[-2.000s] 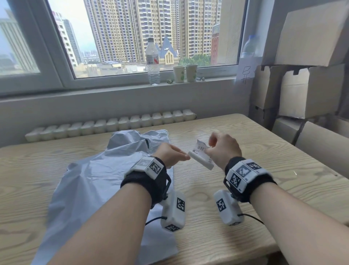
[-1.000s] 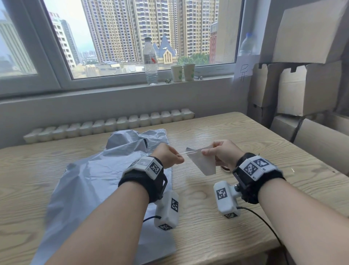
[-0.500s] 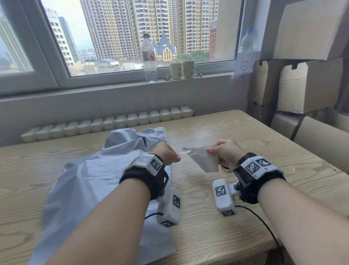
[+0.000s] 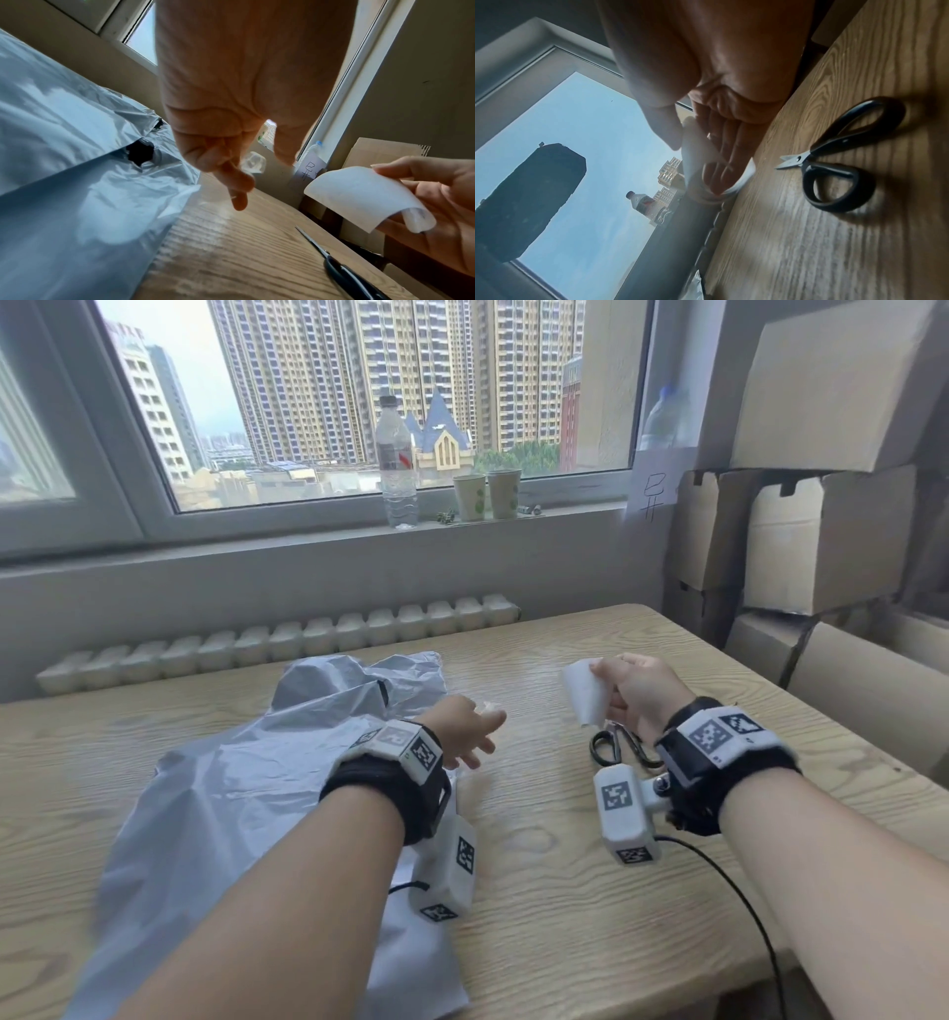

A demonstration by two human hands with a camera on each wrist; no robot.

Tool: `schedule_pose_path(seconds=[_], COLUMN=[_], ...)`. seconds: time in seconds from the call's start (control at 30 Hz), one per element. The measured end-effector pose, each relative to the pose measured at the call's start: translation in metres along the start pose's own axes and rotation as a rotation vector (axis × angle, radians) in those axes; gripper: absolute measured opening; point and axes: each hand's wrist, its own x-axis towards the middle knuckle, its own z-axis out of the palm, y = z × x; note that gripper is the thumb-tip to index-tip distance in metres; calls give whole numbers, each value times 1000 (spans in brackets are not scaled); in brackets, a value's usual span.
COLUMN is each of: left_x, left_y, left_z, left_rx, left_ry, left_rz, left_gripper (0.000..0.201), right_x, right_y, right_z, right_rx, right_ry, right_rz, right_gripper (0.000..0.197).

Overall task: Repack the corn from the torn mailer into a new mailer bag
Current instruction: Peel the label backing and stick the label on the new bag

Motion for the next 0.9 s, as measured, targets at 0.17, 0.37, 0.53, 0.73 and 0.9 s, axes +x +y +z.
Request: schedule_pose_path(seconds=[0.17,0.37,0.53,0.73,0.9], left_x=[6,4,5,0,6], left_y=[0,1,-1,-2,-4], left_z=[-4,-7,-9,-13,-18], left_rx=[40,119,-13,7,-75], left_ry=[187,296,276,334,385], left_rz=[29,13,-30,40,67], left_gripper=[29,20,51,46,18], right_x=[-3,-10,-13,-13,-12], right_y=[-7,-9,-11,-12,-13], right_z=[6,21,27,30,30], right_rx=[-44,-79,-79,-88,-104], right_ry=[-21,-90,-106,-121,-126], right_rz=[-17,-23,-20,-18,-24], right_gripper=[13,8,11,5,10])
